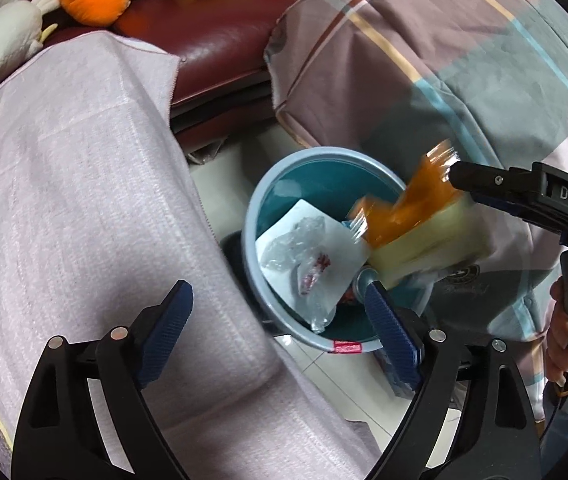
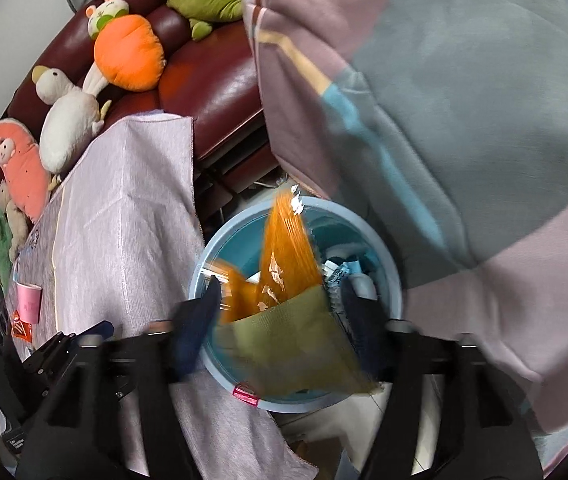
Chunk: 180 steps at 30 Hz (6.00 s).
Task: Collect trash
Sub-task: 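Carry the plastic bag and snack bag over the teal bin and open both tools, then move both tools back over the table toward the pink cup, then grasp the pink paper cup with the right tool while the left tool grasps the orange Ovaltine bag, then carry the Ovaltine bag and pink cup over the teal bin and open both tools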
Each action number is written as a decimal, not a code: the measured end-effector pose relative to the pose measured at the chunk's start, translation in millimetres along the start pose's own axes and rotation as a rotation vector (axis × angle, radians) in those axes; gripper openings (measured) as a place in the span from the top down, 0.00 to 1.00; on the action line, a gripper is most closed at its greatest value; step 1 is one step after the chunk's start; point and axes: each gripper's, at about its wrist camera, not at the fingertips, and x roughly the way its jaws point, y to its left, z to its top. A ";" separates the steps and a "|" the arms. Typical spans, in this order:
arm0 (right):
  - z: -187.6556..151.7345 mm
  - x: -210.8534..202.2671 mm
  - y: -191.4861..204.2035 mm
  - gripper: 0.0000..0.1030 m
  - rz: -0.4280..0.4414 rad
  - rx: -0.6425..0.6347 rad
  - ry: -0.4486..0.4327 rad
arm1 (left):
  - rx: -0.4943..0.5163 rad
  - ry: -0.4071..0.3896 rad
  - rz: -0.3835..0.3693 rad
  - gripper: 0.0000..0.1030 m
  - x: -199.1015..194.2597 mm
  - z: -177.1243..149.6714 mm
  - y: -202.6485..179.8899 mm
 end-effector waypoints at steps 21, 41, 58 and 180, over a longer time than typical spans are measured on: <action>-27.6 6.0 39.7 0.25 -0.053 -0.019 0.069 | -0.050 -0.041 0.004 0.13 -41.6 -28.4 42.7; -65.0 -14.4 128.6 0.20 -0.043 -0.139 0.069 | -0.195 -0.138 0.022 0.06 -107.2 -80.2 112.1; -103.4 13.6 299.5 0.20 -0.023 -0.401 0.126 | -0.448 -0.244 0.097 0.06 -173.9 -157.8 258.0; -57.6 -44.6 19.3 0.40 0.024 -0.040 -0.079 | 0.042 -0.068 0.128 0.54 -53.6 -22.7 -13.0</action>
